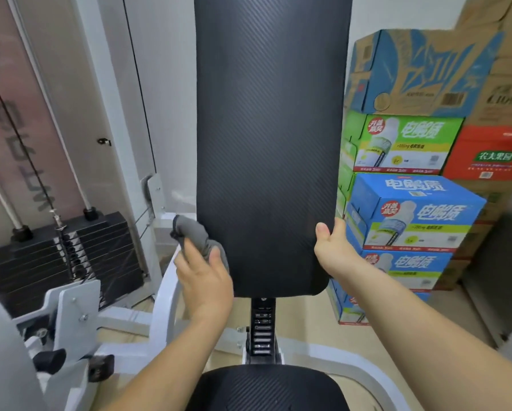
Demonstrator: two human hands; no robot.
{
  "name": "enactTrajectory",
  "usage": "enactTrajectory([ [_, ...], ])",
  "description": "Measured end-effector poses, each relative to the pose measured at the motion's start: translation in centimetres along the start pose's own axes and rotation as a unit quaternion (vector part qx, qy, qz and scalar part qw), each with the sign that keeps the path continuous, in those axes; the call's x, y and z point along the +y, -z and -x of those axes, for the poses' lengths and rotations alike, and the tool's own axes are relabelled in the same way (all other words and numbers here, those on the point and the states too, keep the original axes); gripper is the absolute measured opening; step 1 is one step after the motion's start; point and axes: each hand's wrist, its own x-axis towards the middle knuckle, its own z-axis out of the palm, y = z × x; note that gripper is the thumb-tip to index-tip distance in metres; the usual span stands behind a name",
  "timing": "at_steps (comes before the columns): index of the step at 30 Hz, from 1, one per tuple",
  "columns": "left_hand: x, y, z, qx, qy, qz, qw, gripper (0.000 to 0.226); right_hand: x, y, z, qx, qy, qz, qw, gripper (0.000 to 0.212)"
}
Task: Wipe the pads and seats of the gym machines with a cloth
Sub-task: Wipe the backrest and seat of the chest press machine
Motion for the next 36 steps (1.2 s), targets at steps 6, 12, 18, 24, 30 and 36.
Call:
enactTrajectory([
  [6, 4.2, 2.6, -3.1, 0.006, -0.107, 0.049, 0.993, 0.043, -0.9, 2.7, 1.5, -0.025, 0.004, -0.034, 0.999, 0.051],
  [12, 20.3, -1.7, -9.9, -0.039, -0.528, -0.202, 0.824, 0.053, -1.1, 5.9, 1.4, -0.036, -0.009, -0.060, 0.997, 0.025],
  [18, 30.5, -7.4, -11.0, -0.026, -0.593, -0.362, 0.719, 0.045, -0.3, 8.9, 2.3, -0.006, -0.022, -0.094, 0.995, 0.020],
  [24, 27.5, -8.6, -5.5, -0.047, -0.645, -0.420, 0.636, 0.048, 0.3, 10.4, 1.1, 0.113, 0.001, -0.139, 0.984, 0.025],
  [30, 16.1, -9.9, 3.6, -0.210, -0.641, -0.473, 0.568, 0.044, 2.9, 10.1, 1.6, 0.132, -0.020, -0.138, 0.981, 0.027],
  [36, 11.2, -8.2, 1.0, -0.137, -0.767, -0.339, 0.527, 0.024, 3.1, 7.7, 2.6, 0.117, -0.021, -0.124, 0.985, 0.027],
])
